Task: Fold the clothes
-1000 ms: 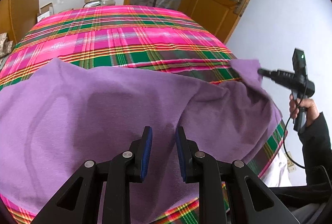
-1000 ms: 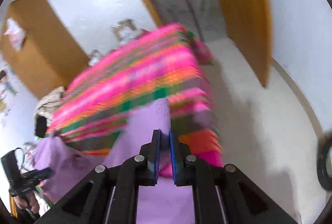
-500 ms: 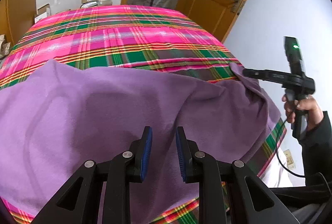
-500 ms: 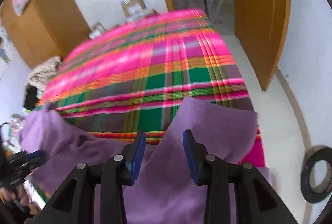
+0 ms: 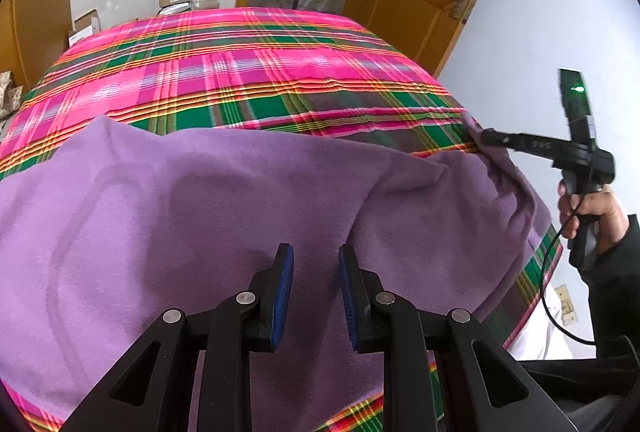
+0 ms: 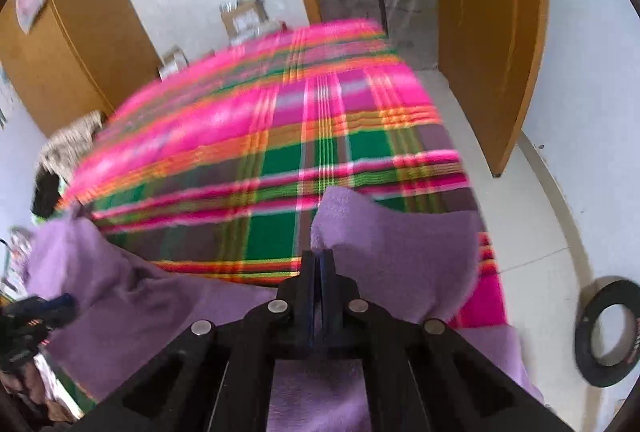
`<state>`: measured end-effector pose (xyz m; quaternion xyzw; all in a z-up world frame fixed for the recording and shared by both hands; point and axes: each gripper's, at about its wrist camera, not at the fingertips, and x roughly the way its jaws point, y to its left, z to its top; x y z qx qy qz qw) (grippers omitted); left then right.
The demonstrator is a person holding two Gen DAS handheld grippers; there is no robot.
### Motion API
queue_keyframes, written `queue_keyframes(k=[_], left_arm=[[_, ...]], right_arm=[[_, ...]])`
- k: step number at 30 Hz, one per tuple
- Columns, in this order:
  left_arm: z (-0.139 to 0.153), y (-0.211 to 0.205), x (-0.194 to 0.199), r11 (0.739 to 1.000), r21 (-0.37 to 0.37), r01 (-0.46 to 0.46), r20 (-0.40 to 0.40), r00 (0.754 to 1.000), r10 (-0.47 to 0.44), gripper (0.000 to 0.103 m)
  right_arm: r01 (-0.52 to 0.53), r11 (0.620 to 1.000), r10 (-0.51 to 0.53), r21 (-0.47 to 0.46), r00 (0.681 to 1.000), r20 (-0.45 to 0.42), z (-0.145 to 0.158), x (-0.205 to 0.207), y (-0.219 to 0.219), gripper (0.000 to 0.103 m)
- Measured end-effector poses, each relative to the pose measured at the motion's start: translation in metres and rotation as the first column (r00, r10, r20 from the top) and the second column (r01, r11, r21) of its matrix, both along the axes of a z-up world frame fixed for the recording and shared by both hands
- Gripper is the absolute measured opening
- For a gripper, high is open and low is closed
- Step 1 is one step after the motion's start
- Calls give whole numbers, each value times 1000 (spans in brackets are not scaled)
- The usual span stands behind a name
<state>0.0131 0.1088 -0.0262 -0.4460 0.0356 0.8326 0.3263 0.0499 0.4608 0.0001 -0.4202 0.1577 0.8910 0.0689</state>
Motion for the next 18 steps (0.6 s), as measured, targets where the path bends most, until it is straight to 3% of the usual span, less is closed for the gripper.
queue_keyframes(k=[5,9,16,18], left_arm=[[1,4,7,1000,8,22,-2,1000,-22,24],[1,9,13,999,14,45,-4,999,-45,24],[0,24,26,995,1,96,-6,995,-96,24],[-2,30,28,994,-4,112,-2,994,-112,34]], right_arm=[[93,994,-98,-49,989,-113,25,45,23,2],[184,980,-194,-79,970,-144,28,82,44,2],[260,935,-289,-242,952,-96,-7,134,66,4],[274,910,-310,-311,948,-72,-22,142,71,4]])
